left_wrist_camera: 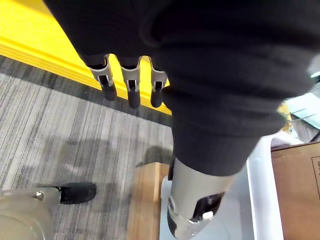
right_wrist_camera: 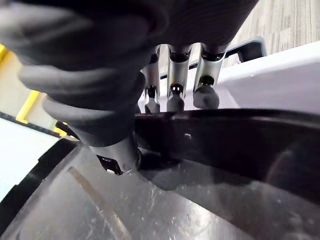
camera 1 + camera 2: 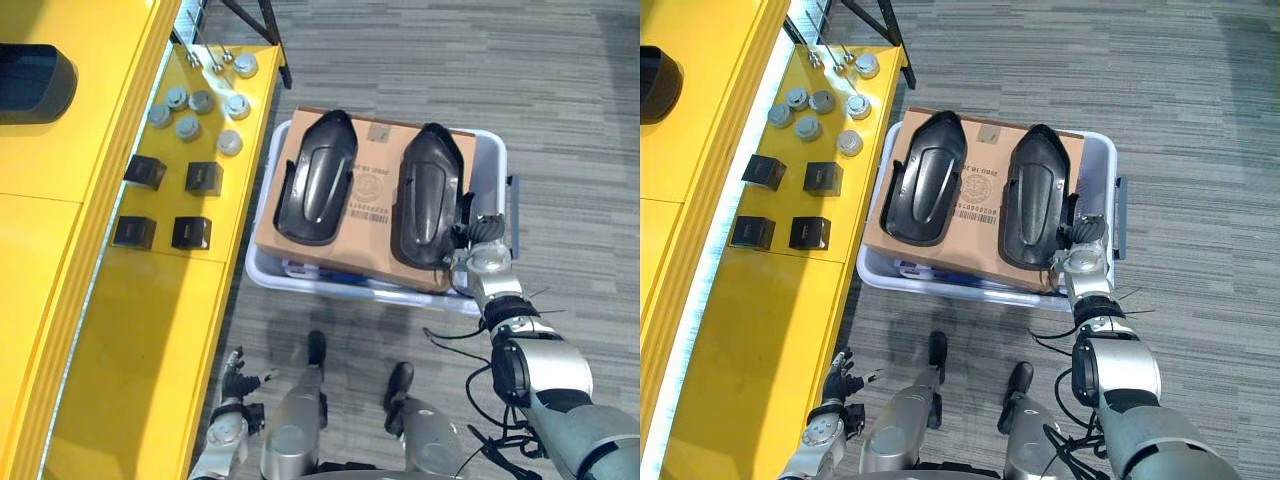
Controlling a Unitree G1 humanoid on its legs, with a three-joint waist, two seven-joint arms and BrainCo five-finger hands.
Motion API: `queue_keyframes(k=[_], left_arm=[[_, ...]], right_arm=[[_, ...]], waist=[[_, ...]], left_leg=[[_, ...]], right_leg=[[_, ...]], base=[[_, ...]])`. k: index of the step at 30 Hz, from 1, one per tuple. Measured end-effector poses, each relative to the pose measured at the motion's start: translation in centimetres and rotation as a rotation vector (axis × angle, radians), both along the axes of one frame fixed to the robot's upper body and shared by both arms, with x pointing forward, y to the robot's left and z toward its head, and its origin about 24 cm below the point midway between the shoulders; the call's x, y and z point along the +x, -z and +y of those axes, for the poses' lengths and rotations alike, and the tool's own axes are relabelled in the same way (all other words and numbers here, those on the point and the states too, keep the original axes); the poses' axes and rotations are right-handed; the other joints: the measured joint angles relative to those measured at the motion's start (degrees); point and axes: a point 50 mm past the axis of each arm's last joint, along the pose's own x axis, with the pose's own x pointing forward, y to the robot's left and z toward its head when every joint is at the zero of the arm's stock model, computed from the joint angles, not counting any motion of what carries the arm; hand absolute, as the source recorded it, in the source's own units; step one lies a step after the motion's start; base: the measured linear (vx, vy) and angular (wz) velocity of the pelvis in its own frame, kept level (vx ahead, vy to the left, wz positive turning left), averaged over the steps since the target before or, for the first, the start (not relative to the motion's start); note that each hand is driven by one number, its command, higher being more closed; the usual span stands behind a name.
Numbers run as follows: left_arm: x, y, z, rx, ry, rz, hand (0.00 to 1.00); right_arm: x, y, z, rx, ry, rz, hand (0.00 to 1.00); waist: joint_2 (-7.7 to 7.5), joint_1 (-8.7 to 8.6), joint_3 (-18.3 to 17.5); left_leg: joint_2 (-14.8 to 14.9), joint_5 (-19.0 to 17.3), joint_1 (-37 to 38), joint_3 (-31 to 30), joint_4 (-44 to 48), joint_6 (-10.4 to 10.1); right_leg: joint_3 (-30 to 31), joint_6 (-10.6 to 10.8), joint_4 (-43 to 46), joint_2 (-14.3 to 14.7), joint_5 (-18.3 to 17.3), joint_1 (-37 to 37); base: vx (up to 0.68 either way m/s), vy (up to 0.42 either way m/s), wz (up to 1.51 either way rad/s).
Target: Walk over and take plastic housings, then place them on the shelf
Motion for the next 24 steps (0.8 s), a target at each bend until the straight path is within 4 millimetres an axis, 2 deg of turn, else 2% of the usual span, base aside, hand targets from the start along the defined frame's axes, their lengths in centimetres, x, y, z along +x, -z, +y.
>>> queue_keyframes(k=[5,9,13,14,17,19,24], left_arm=[[-0.1,0.0,0.0,-0.003,-0.003,0.004,0.00],[-0.5,-0.5,0.2,-0.011,-0.010,-0.025,0.00],[-0.3,-1.4,0.2,-0.019,-0.011,-0.074,0.00],[-0.5,-1.6,0.3,-0.020,-0.017,-0.085,0.00],[-0.7,-2.3,0.5,-0.026,-0.044,-0.124,0.00],[-0.5,-3.1,0.3,-0.033,-0.045,-0.165,0.00],[1.0,-7.5,-0.4,-0.055,-0.040,-0.381,0.00]], right_arm=[[-2.3,0.9,0.1,-0.020,-0.014,-0.055,1.00],[-5.3,1.9,0.4,-0.024,0.002,-0.104,1.00],[-7.2,1.9,0.5,-0.060,0.019,-0.145,1.00],[-7.5,1.6,0.8,-0.056,0.026,-0.168,1.00],[-8.3,0.8,1.1,-0.071,0.027,-0.231,1.00],[-8.9,0.6,1.0,-0.091,0.036,-0.250,1.00],[-10.0,-0.6,1.7,-0.115,0.029,-0.320,1.00]], waist=[[-0.38,-0.21,-0.44],[-1.87,-0.45,-4.55],[-2.70,-1.09,-6.85],[-2.79,-1.74,-7.59],[-2.72,-2.01,-9.91],[-2.77,-2.00,-10.99],[-2.67,-2.01,-12.55]], left_leg=[[0.04,0.00,0.71,0.55,-0.01,0.01],[0.02,-0.03,0.79,0.60,-0.04,0.02],[-0.01,-0.14,2.38,0.42,-0.09,0.12],[-0.01,-0.15,2.42,0.40,-0.09,0.14],[0.00,-0.34,2.58,0.41,-0.11,0.41],[0.05,-0.70,2.97,0.38,-0.26,0.81],[0.05,-0.99,3.82,0.44,-0.40,0.88]], right_leg=[[0.67,0.02,0.53,-0.07,-0.01,0.11],[0.74,0.31,0.49,-0.11,-0.20,0.17],[0.39,1.02,0.20,-0.15,-0.68,2.04],[0.33,1.17,0.08,-0.15,-0.78,2.14],[0.57,1.21,-0.04,-0.12,-0.80,2.17],[0.67,1.29,-0.03,-0.09,-0.88,2.59],[0.80,1.37,-0.03,0.02,-0.94,3.46]], base=[[0.00,0.010,-0.05],[0.01,0.003,-0.01],[0.01,0.006,0.05],[-0.02,0.025,0.04],[0.00,0.007,-0.01],[0.00,0.000,0.00],[0.02,0.000,0.00]])
